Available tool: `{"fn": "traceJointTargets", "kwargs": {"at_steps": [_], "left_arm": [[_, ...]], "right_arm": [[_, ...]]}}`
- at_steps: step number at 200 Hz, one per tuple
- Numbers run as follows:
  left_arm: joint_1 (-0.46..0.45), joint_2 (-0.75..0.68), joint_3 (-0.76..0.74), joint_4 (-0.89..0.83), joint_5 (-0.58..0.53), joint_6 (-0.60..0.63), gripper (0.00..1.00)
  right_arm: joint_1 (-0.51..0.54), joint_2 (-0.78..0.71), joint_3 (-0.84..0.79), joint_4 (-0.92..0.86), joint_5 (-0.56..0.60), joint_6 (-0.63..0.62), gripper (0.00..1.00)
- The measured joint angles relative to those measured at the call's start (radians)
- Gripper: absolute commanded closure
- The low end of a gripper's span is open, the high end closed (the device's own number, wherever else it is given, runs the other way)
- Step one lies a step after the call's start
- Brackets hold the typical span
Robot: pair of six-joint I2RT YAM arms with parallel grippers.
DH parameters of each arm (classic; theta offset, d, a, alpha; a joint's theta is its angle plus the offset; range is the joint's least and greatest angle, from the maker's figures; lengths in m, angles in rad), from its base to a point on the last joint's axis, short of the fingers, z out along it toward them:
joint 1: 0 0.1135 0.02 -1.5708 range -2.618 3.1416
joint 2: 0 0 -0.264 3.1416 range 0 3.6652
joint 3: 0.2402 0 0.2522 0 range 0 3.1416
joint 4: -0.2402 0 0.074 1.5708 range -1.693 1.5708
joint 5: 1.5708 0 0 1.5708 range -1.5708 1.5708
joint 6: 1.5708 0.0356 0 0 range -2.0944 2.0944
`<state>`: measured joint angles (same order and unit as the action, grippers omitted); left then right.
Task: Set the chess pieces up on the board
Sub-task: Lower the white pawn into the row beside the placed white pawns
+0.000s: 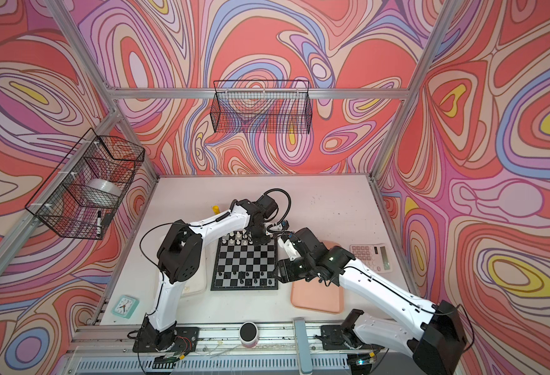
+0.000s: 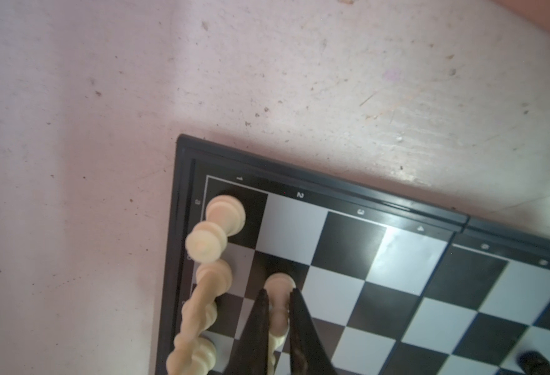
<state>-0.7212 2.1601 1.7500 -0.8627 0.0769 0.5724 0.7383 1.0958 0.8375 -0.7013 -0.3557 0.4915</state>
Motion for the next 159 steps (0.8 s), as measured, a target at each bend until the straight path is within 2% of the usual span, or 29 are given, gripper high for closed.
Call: {"fn": "traceJointTargets", "kwargs": {"at_steps": [78,159], "left_arm": [[0.000,0.000,-0.002,0.000,0.000,0.001,0.77],[0.000,0.000,-0.008,0.002,-0.003,0.003,0.77]], "right_arm": [[0.000,0.000,-0.006,0.007,0.000,0.000,0.44],[0.000,0.010,-0.006,0.015,0.000,0.000,0.44]]}}
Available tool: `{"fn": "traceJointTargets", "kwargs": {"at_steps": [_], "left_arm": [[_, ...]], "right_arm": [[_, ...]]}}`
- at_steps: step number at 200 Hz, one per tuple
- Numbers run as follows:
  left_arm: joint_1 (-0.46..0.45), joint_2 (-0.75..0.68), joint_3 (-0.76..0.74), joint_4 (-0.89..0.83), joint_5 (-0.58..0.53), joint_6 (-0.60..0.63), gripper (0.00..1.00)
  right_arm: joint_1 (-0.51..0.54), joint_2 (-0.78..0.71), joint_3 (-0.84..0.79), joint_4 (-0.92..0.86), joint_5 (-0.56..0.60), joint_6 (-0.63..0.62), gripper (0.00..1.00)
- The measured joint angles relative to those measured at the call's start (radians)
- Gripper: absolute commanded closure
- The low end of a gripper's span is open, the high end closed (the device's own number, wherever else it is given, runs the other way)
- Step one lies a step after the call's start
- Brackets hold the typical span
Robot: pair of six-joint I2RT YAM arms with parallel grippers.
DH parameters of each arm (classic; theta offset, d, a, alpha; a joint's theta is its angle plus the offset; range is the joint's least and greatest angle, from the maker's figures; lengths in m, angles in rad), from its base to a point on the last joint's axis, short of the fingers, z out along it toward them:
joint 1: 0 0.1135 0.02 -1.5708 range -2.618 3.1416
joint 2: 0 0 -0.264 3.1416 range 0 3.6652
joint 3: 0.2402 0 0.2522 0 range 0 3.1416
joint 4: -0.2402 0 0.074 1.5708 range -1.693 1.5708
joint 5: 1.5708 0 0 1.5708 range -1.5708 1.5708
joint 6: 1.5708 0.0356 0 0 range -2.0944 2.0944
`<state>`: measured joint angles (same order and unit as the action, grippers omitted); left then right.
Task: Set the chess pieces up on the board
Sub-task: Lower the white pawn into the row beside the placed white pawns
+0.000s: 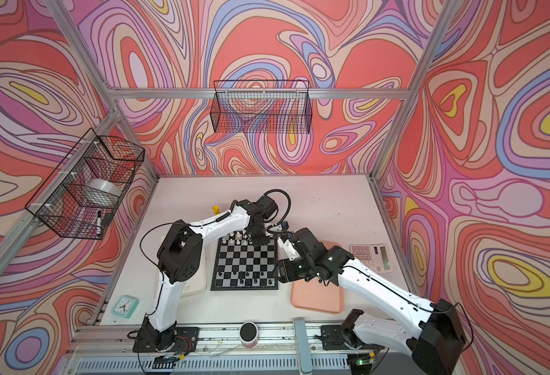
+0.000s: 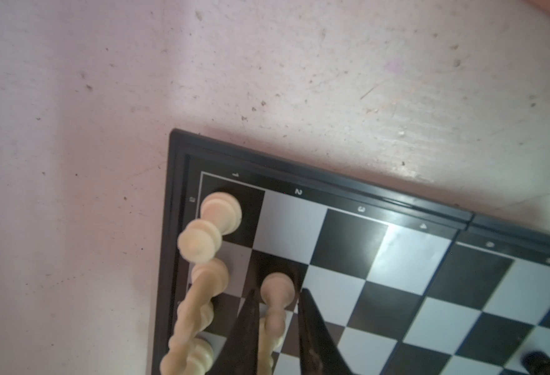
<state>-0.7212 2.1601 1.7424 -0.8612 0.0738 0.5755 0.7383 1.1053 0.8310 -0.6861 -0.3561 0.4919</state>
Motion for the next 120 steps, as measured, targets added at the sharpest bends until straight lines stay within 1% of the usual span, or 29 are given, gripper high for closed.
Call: {"fn": "traceJointTargets", "kwargs": {"at_steps": [120], "left_arm": [[0.000,0.000,-0.009,0.007,0.000,-0.001,0.74]], "right_arm": [[0.000,0.000,0.000,0.002,0.000,0.000,0.44]]}}
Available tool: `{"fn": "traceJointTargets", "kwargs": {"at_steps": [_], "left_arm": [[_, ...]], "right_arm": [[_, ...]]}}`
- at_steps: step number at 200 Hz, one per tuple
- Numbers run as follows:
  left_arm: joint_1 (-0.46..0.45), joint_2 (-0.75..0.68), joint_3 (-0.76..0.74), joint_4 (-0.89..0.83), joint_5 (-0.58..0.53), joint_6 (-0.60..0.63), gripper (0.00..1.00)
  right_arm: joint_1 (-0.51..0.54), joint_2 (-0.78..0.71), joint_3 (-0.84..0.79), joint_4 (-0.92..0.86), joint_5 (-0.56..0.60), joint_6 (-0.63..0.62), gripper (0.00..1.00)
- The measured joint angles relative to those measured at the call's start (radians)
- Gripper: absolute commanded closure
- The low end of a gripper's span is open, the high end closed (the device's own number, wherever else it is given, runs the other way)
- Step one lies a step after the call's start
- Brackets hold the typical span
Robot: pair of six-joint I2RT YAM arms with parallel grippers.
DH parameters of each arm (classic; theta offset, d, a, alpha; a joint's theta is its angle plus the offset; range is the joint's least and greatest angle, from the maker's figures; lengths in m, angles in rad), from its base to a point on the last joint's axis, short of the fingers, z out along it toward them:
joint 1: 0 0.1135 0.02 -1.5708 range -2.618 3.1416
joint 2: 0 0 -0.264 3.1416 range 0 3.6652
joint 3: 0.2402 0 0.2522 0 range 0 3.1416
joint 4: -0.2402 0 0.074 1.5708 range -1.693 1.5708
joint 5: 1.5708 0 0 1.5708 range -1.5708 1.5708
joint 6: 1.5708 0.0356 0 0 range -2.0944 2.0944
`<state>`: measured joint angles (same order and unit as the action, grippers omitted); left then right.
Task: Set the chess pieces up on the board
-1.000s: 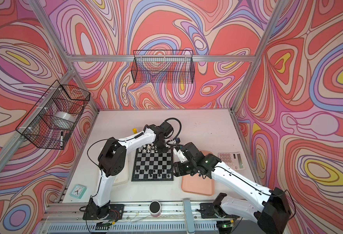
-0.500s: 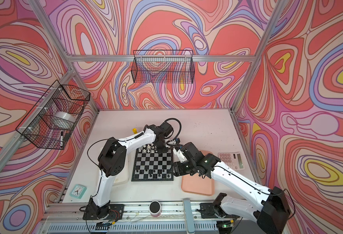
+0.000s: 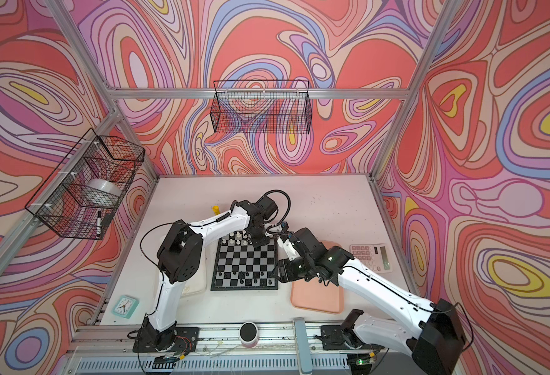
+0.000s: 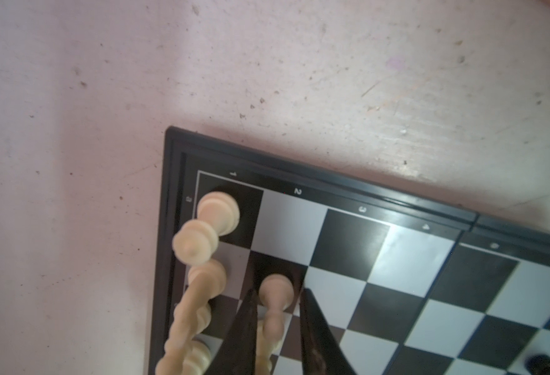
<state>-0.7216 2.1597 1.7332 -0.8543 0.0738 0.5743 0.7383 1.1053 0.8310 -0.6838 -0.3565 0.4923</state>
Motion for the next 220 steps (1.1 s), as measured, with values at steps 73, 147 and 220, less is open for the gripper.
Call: {"fn": "traceJointTargets", "kwargs": {"at_steps": [73,147,220], "left_arm": [[0.000,-0.011,0.000,0.000,0.001,-0.001,0.74],[0.000,-0.019,0.000,-0.001,0.004,-0.002,0.74],[0.000,-0.032,0.000,-0.002,0.012,-0.002,0.74]], "right_arm": [[0.000,-0.001,0.000,0.000,0.001,0.000,0.44],[0.000,-0.068,0.089,-0.039,0.029,-0.004,0.44],[0.000,-0.090,0.107,-0.072,0.042,-0.008,0.44]]}}
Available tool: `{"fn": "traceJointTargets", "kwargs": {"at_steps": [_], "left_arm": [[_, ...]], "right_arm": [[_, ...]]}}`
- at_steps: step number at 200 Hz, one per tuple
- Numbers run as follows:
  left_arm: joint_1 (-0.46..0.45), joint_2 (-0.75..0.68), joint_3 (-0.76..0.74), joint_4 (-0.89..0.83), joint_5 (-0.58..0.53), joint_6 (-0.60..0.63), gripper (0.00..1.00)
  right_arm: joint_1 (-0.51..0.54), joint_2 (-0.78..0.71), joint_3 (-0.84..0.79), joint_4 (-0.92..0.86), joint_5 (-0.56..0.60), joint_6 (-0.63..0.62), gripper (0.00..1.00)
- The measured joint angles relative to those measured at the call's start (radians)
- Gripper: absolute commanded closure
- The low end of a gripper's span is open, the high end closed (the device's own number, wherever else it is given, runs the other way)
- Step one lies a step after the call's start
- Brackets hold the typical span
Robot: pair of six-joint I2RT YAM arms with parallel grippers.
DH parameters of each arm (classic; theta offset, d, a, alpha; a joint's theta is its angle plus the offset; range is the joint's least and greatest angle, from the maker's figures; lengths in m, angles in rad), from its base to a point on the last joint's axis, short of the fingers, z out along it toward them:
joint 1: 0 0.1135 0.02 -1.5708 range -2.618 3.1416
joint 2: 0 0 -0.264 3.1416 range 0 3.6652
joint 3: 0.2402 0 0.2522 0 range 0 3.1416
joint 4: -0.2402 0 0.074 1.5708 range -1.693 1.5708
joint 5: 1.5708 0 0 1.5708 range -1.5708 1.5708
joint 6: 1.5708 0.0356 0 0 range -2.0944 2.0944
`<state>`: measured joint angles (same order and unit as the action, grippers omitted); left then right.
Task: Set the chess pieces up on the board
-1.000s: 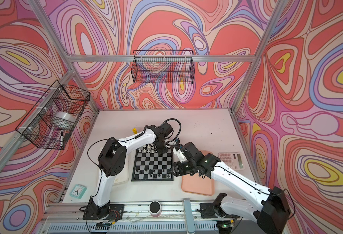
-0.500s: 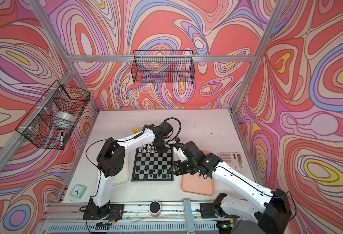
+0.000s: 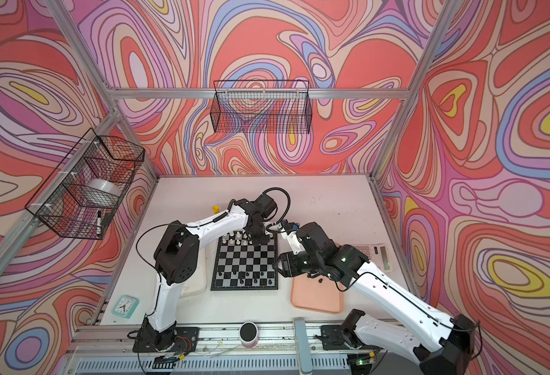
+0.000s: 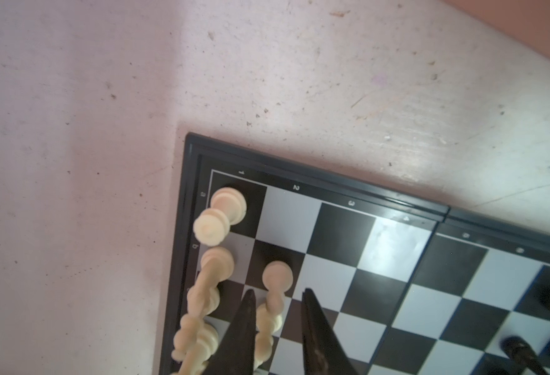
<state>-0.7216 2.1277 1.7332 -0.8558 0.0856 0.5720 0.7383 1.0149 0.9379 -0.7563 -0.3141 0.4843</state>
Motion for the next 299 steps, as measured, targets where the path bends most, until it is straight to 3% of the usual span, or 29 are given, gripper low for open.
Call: {"fn": "traceJointTargets", "kwargs": {"at_steps": [153,221,247,299], "left_arm": [[0.000,-0.066,0.000,-0.025,0.019,-0.001,0.73],[0.017,-0.228,-0.114,-0.055,0.021,-0.001,0.73],[0.092,-0.326,-0.195,-0.081,0.036,0.000,0.73],[0.354,-0.610,-0.454,-0.135,0.059,0.038,0.70]], "right_arm": [[0.000,-0.020,0.023,-0.022,-0.015,-0.004,0.43],[0.000,-0.003,0.042,-0.011,-0.062,-0.001,0.45],[0.000,0.039,0.042,0.009,-0.089,0.000,0.45],[0.000,0.189,0.043,0.068,-0.139,0.008,0.47]]}}
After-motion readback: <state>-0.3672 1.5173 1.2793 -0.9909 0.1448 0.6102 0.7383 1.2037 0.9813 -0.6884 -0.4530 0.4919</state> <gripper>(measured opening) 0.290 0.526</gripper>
